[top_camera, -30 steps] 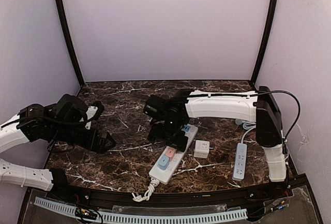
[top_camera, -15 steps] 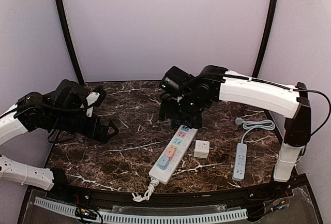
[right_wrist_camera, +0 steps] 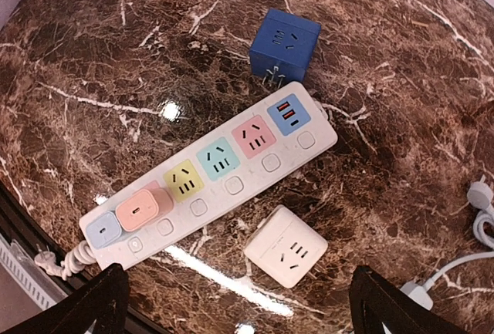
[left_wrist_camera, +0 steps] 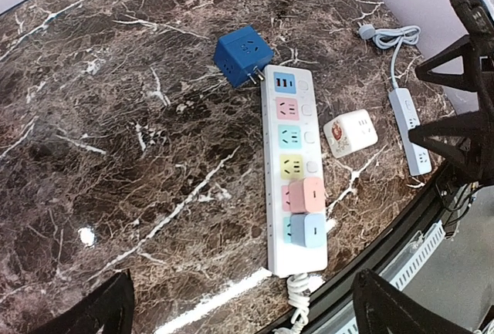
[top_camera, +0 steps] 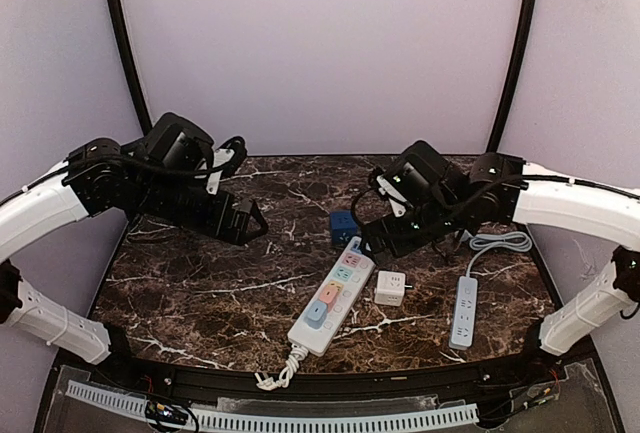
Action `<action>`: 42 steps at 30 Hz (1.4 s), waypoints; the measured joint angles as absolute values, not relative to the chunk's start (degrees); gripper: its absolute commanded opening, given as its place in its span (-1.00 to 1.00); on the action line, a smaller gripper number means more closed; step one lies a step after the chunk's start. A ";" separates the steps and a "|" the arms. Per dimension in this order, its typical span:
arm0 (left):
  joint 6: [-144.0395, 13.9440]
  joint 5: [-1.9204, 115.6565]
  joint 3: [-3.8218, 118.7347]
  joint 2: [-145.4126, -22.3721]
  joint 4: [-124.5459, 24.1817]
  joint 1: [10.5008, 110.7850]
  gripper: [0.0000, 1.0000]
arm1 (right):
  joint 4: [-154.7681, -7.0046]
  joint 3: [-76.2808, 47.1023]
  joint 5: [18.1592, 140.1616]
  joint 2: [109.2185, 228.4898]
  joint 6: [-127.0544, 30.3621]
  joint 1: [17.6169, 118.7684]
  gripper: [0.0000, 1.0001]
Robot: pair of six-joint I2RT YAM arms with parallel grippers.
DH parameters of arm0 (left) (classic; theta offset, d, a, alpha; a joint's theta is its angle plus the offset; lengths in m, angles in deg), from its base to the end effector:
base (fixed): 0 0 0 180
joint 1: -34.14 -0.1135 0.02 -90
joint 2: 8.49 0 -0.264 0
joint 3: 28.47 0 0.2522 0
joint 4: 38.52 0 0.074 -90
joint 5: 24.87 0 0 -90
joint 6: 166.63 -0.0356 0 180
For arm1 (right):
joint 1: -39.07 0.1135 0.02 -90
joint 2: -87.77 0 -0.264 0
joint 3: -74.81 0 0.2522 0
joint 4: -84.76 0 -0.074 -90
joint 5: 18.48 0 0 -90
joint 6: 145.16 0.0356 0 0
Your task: Insert the plug
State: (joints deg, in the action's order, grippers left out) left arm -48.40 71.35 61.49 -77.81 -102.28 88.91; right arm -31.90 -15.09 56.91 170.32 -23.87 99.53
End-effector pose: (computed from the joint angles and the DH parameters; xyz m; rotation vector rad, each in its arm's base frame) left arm 0.1431 -0.1960 0.3746 0.4950 2.3446 -0.5907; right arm 0.1540 0.2536 0.3176 -0.5414 2.4748 0.3298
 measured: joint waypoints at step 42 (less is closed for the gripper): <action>-47.74 62.34 75.50 -101.28 -89.63 88.34 0.97 | -35.48 -0.97 80.29 174.25 -84.39 84.36 0.92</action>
State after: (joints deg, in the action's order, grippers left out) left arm -47.74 62.34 75.50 -101.28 -89.63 88.34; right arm -35.48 -0.97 80.29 174.25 -84.39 84.36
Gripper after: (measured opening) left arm 0.984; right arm 0.964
